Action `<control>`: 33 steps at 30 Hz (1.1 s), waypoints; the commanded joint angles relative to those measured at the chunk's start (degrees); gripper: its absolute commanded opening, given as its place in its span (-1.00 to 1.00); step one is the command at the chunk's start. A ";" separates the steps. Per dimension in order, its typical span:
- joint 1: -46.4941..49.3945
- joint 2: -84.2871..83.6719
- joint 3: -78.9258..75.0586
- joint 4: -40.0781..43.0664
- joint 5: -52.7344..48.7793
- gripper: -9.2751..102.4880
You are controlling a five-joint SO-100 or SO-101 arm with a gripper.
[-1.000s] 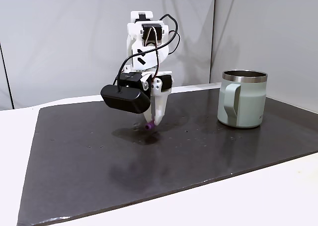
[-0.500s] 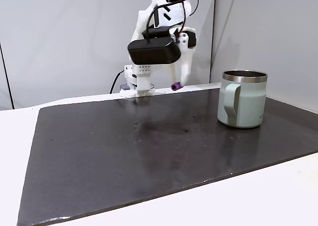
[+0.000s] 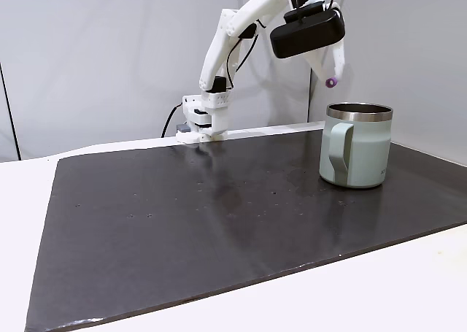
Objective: Grasp a pengrip and put it in the cup.
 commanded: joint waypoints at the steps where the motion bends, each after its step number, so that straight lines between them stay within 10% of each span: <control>1: -1.67 -1.58 -10.46 0.44 4.39 -0.83; 21: 1.49 -21.09 -34.45 -0.97 10.46 -0.83; 33: 2.99 -21.36 -34.98 -0.09 7.91 -0.27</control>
